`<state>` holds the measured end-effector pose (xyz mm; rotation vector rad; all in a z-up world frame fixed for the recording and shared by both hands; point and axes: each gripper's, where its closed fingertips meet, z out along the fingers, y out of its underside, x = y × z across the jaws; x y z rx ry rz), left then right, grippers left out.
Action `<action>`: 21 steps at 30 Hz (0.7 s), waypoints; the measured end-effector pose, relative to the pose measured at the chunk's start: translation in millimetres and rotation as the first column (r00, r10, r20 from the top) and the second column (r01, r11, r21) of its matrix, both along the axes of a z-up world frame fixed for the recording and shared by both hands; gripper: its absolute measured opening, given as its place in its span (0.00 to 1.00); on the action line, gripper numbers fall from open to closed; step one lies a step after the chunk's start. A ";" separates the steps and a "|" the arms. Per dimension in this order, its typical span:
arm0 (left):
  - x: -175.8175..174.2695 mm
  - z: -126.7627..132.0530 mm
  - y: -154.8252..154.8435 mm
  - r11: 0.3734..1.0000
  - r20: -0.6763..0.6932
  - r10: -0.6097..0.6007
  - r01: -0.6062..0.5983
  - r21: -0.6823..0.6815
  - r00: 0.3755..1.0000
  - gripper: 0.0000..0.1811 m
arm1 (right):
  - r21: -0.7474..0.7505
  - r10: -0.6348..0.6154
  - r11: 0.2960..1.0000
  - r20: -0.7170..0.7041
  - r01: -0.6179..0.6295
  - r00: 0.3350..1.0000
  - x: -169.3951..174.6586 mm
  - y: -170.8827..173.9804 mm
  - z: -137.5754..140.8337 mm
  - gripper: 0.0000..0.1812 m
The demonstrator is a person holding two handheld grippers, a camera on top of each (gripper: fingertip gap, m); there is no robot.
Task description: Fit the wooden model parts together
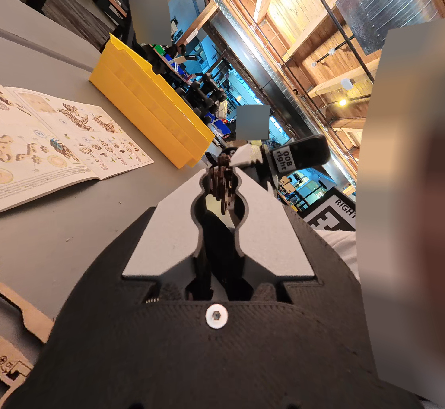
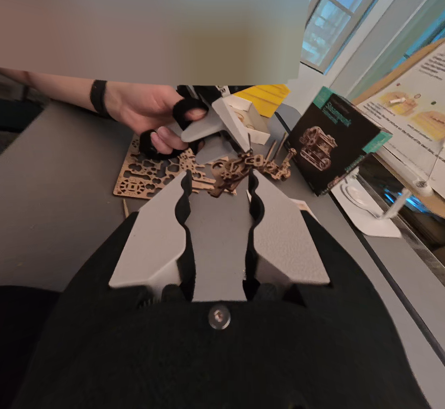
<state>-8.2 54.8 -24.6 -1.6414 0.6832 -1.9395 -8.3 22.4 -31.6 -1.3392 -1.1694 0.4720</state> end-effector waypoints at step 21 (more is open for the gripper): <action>-1.8 5.4 1.5 0.999 0.044 0.025 -0.024 -0.029 0.999 0.08 | 0.217 -0.213 0.958 0.099 0.187 0.972 6.4 13.2 -1.1 0.10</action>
